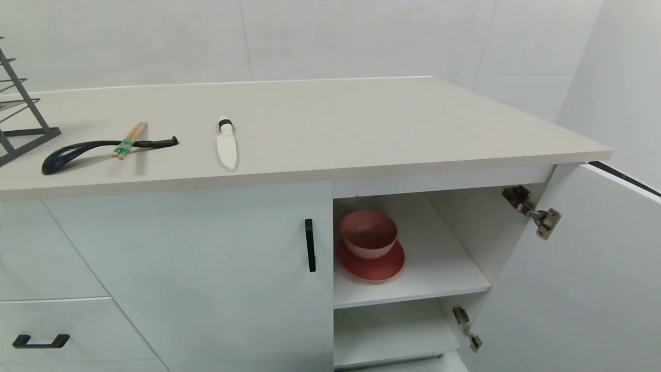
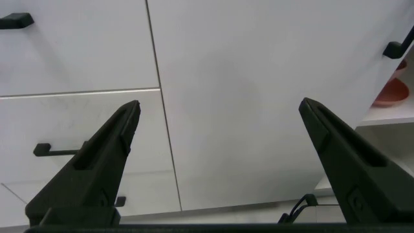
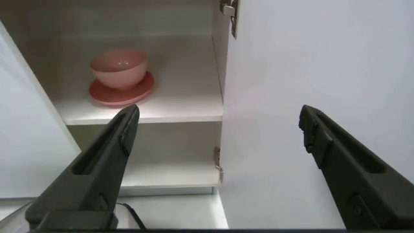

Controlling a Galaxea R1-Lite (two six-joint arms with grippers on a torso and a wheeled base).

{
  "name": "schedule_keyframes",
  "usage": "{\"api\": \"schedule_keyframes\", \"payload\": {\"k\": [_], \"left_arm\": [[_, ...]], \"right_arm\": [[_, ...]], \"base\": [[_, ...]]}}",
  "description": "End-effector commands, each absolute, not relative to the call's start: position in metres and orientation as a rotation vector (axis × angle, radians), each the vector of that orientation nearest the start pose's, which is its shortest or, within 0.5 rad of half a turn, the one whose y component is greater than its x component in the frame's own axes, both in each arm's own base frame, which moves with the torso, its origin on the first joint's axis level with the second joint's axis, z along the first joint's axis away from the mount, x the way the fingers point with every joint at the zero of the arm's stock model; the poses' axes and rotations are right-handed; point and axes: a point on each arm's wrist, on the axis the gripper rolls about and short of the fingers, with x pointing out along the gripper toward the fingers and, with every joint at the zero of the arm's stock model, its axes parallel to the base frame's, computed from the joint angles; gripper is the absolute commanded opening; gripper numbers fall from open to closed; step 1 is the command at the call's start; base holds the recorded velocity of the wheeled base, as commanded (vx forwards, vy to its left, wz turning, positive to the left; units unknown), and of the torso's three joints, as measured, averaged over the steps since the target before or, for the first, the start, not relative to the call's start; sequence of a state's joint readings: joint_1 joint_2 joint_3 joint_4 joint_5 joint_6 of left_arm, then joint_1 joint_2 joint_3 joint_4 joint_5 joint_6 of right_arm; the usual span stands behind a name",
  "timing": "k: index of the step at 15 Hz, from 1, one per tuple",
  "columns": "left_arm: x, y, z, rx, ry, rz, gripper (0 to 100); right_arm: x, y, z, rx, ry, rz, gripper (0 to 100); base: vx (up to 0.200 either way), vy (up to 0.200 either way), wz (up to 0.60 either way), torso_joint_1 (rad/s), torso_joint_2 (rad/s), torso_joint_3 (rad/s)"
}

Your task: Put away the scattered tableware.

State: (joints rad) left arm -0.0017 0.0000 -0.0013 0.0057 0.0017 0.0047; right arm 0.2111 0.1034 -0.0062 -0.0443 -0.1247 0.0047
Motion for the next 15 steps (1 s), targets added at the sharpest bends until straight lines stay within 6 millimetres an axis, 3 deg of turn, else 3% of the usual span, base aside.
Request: {"api": "schedule_keyframes", "payload": {"k": [1, 5, 10, 15], "left_arm": [[-0.023, 0.000, 0.075, 0.005, 0.005, 0.000, 100], [-0.023, 0.000, 0.075, 0.005, 0.003, 0.000, 100], [-0.023, 0.000, 0.075, 0.005, 0.003, 0.000, 100], [-0.023, 0.000, 0.075, 0.002, 0.003, 0.000, 100]], "right_arm": [[-0.014, -0.006, 0.084, 0.015, 0.061, 0.059, 100], [-0.017, -0.004, 0.085, -0.140, 0.051, -0.124, 100], [-0.024, -0.003, 0.083, -0.024, -0.029, -0.129, 100], [-0.024, -0.003, 0.083, 0.017, -0.032, -0.126, 100]], "base": [[0.000, 0.000, 0.00, 0.000, 0.00, 0.000], [0.000, 0.000, 0.00, 0.000, 0.00, 0.000], [0.000, 0.000, 0.00, 0.000, 0.00, 0.000], [-0.200, 0.000, 0.00, 0.000, 0.01, 0.001]]}}
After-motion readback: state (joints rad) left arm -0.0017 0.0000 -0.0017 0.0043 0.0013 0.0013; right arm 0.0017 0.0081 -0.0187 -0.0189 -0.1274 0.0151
